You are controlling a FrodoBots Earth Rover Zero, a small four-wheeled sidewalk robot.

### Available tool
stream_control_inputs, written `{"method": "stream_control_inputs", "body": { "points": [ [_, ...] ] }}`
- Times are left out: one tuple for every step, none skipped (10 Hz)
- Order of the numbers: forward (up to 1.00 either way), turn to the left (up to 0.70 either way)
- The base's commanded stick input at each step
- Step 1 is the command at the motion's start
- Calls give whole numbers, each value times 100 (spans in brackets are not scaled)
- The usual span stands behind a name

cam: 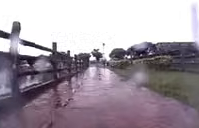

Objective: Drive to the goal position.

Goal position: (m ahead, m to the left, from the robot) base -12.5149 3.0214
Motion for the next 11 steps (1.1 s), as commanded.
{"method": "stream_control_inputs", "body": {
  "points": [
    [100,0],
    [100,0],
    [100,0],
    [100,0],
    [100,0],
    [100,0],
    [100,0],
    [100,0],
    [100,0],
    [100,0],
    [100,0]
  ]
}}
